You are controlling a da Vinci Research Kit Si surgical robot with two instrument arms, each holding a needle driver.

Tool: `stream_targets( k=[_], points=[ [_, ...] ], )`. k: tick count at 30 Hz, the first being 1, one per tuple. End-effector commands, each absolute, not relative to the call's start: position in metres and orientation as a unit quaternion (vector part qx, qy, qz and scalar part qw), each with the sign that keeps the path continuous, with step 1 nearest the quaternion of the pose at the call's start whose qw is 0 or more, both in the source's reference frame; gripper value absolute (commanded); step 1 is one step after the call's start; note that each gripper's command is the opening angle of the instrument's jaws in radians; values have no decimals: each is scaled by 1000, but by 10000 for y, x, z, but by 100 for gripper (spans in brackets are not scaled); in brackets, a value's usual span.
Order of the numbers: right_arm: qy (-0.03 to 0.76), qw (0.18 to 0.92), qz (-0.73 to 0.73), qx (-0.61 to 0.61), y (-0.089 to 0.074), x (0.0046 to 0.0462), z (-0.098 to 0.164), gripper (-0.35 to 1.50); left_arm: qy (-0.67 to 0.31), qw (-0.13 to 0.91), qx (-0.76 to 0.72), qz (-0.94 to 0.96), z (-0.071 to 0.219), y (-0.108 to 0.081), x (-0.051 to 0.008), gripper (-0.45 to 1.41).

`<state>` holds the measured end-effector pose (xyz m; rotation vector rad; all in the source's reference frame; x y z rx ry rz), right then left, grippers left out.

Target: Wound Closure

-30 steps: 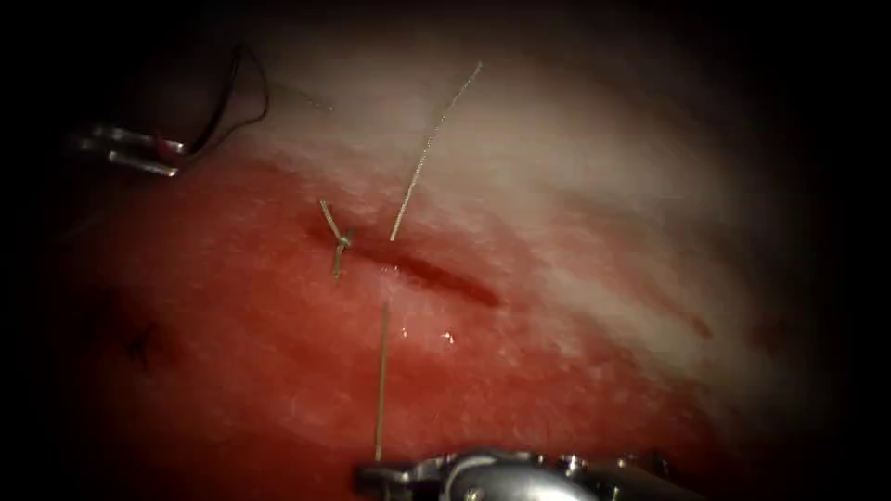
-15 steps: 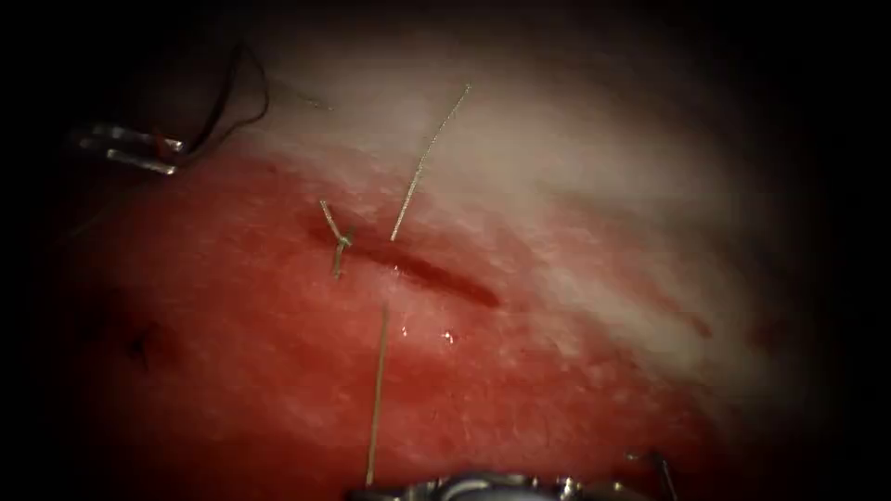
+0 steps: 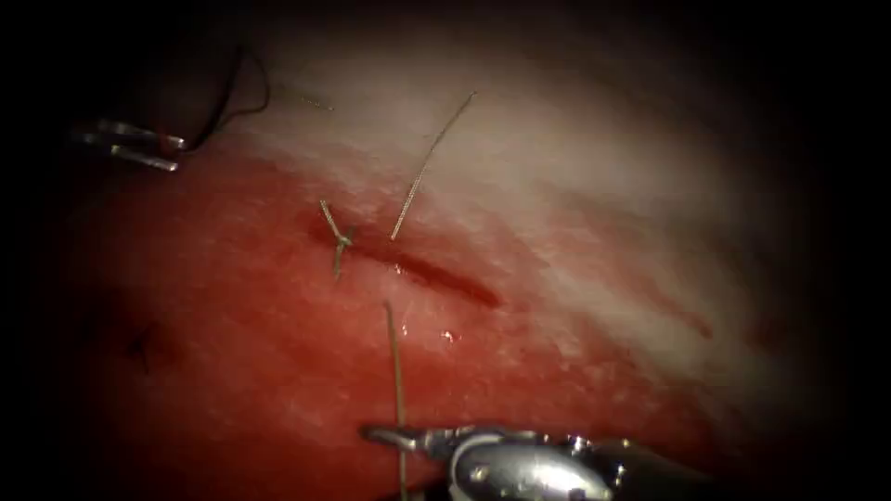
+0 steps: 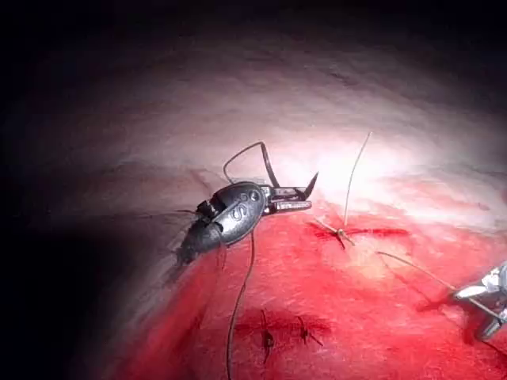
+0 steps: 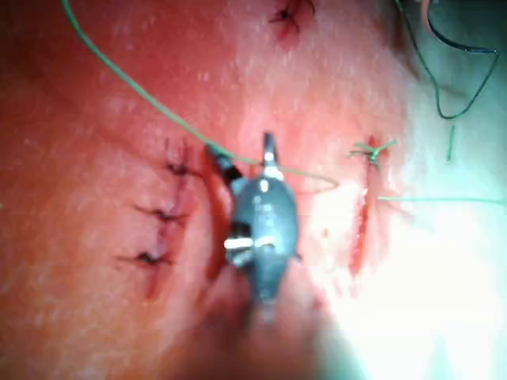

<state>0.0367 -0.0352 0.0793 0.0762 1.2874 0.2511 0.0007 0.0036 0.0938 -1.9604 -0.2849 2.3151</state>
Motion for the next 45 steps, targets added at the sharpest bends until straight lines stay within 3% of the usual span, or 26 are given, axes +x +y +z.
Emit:
stream_targets(
  k=[1,9,15,16,17,18,19,36,37,38,40,42,45],
  points=[
    [599,792,116,24,-333,371,814,93,-93,47,-643,759,945,37,2,-45],
    [588,800,121,5,-308,369,870,93,-93,47,-643,759,945,37,3,-45],
    [586,801,118,2,-310,371,879,81,-93,47,-643,759,945,38,3,-45],
    [586,801,119,3,-310,371,879,66,-93,47,-643,759,945,38,3,-45],
    [586,802,118,4,-309,370,877,14,-93,47,-643,759,946,38,3,-45],
    [585,803,117,6,-310,370,876,-26,-93,47,-643,759,946,38,3,-45],
    [581,806,112,13,-313,369,873,-35,-93,46,-643,759,946,38,3,-45],
    [579,808,97,37,-330,370,853,-35,-95,48,-643,759,948,38,3,-45],
    [578,809,100,40,-329,370,853,-15,-95,48,-643,759,948,38,3,-45],
    [579,807,107,42,-327,369,853,32,-95,48,-643,759,948,38,3,-45],
    [583,804,115,33,-321,367,853,78,-95,48,-643,759,948,38,3,-45],
    [568,814,121,7,-311,362,854,110,-95,48,-643,759,948,38,3,-45],
    [539,834,118,-13,-297,353,857,121,-95,48,-643,758,947,38,3,-45]
  ],
)
